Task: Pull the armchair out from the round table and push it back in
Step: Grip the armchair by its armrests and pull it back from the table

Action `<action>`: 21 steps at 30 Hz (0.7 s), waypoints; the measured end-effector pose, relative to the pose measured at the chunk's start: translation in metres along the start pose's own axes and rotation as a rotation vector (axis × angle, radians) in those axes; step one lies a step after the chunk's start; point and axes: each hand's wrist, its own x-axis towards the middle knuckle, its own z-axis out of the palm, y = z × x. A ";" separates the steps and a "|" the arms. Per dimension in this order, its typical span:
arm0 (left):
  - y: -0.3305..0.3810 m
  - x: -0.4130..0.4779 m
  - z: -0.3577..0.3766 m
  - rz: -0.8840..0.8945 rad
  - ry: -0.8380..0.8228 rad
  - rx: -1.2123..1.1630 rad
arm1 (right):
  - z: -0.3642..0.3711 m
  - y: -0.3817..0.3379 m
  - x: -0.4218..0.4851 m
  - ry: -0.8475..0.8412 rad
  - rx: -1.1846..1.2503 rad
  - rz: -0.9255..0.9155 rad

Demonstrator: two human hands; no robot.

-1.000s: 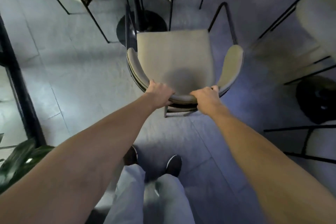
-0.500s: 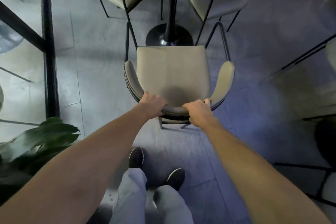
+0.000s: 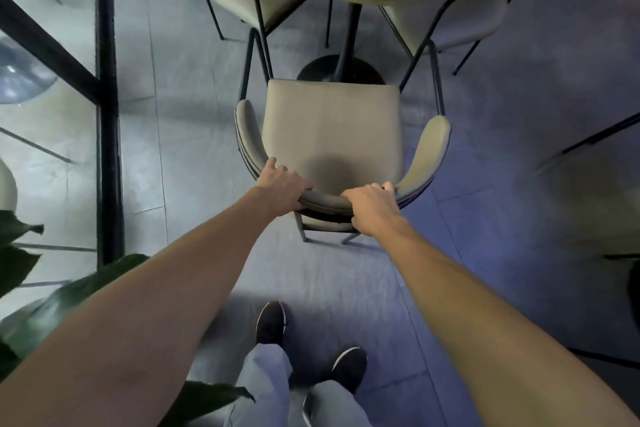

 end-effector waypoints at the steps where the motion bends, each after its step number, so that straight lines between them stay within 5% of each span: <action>1: -0.009 0.005 0.000 -0.009 0.000 -0.002 | -0.004 -0.004 0.009 -0.003 0.004 0.001; 21: -0.106 0.069 -0.023 -0.020 0.053 -0.014 | -0.055 -0.035 0.112 -0.059 0.077 0.059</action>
